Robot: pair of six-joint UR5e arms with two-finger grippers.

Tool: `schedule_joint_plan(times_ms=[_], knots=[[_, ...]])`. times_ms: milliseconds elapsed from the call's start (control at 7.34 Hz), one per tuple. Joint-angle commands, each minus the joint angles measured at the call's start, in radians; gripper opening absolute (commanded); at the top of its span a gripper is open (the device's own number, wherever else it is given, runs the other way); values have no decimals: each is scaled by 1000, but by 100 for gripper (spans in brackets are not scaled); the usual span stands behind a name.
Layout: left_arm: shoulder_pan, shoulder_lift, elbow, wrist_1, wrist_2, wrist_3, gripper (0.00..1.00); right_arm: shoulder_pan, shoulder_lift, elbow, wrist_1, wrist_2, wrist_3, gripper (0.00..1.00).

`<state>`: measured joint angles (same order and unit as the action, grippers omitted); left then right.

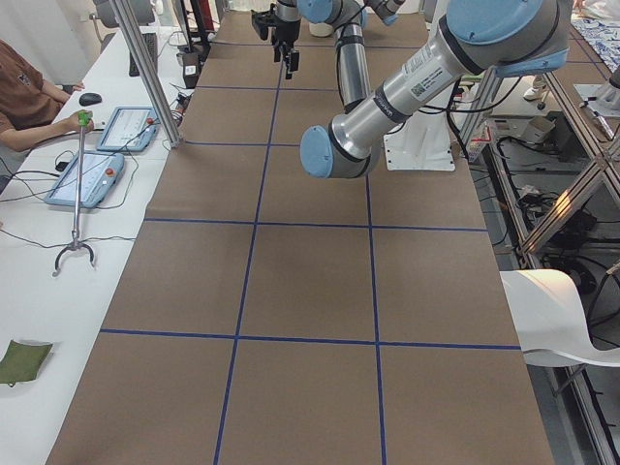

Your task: Left arm hands cup to right arm to dump lemon

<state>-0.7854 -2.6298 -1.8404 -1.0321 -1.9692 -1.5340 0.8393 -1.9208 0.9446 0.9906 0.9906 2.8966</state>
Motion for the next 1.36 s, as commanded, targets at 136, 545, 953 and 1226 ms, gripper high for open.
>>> schedule_joint_plan(times_ms=[136,545,953,1226], knots=[[0,-4,0,6,1,0,100,12,16,8,19,-1,18,29],[0,-25,0,24,0,0,100,11,13,68,-30,5,-90,35],[3,-29,0,24,-4,0,100,11,6,210,-193,83,-262,42],[18,-33,0,23,-8,-2,100,8,8,291,-318,115,-436,42]])
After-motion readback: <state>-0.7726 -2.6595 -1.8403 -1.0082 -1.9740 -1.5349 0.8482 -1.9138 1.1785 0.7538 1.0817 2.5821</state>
